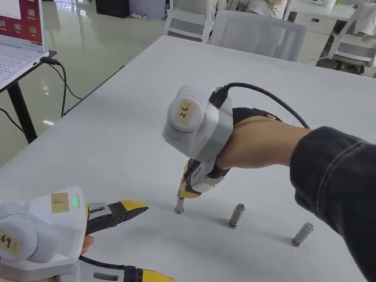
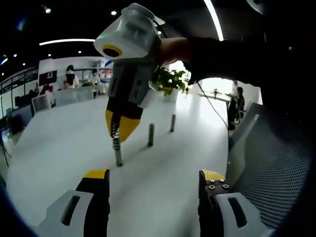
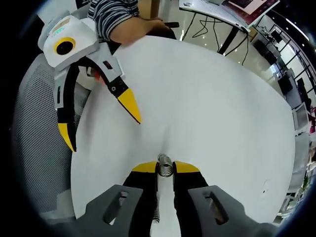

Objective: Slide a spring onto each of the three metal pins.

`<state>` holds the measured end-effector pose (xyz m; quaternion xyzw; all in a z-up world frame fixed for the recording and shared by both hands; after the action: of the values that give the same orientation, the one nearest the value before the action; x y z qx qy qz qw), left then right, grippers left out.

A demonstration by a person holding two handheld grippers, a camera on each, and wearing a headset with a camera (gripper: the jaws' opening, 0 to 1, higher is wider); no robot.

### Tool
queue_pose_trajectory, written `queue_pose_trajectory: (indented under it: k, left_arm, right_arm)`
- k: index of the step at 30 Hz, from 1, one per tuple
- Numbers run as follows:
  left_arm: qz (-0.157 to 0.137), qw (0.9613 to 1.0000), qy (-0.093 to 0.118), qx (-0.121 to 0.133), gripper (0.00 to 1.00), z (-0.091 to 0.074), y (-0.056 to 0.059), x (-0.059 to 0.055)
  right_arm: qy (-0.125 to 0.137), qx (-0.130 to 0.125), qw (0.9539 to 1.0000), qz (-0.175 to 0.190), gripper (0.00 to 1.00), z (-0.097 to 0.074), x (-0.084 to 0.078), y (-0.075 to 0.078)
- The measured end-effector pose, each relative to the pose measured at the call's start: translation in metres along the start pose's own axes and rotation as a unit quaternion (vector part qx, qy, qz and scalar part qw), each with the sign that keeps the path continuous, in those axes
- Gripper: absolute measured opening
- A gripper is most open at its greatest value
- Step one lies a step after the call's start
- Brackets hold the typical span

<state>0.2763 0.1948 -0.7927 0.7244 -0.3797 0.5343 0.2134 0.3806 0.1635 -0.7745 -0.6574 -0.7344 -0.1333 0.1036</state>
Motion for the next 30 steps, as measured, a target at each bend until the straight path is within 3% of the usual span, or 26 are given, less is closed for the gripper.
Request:
queue_pose_trajectory:
  k: [30]
  left_arm:
    - [-0.003,1.0,-0.004,-0.001,0.69,0.001,-0.001,-0.004]
  right_arm:
    - [-0.024,0.019,0.9995,0.004,0.09,0.033,-0.013,-0.011]
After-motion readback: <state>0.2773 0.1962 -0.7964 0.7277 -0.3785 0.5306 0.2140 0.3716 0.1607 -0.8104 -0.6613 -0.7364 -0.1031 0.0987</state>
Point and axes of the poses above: the centre of the closed fingertips' face, and the gripper's own axes: z roughly forward along the fingers, y roughly to its right, x roughly out of its top, the point moved 4 cm from there along -z, roughly backward along the fingers, and after that the axes turned 9 degrees about z, right-handed, at the moved point
